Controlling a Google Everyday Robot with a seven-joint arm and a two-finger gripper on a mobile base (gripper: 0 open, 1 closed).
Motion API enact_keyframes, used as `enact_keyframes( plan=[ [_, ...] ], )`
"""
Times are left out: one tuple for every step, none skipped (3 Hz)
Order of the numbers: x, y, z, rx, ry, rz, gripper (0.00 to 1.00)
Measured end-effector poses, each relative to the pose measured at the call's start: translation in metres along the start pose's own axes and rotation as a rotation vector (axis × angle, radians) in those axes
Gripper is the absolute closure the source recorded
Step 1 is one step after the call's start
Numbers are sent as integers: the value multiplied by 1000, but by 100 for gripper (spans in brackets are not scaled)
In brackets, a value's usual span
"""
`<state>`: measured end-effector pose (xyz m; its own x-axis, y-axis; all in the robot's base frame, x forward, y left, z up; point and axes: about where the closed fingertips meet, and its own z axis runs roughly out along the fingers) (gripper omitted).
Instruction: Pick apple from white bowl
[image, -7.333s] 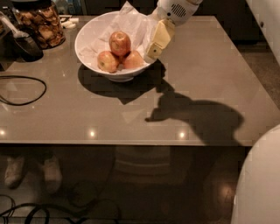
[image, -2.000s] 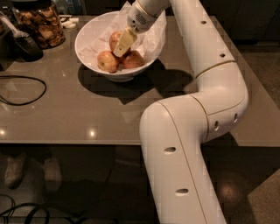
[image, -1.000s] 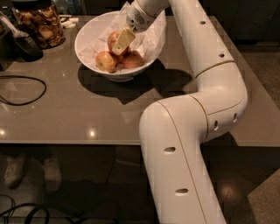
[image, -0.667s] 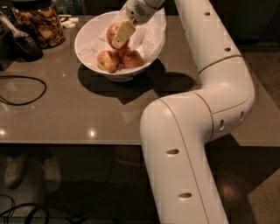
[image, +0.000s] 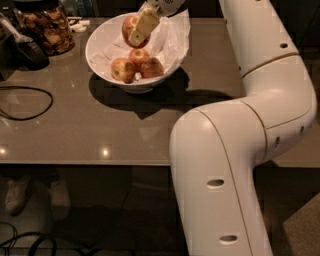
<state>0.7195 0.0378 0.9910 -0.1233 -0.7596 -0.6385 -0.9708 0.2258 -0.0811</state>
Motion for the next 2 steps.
enact_keyframes(
  plan=[
    [-8, 16, -23, -10, -34, -21, 100],
    [-18, 36, -52, 13, -49, -55, 100]
  ],
)
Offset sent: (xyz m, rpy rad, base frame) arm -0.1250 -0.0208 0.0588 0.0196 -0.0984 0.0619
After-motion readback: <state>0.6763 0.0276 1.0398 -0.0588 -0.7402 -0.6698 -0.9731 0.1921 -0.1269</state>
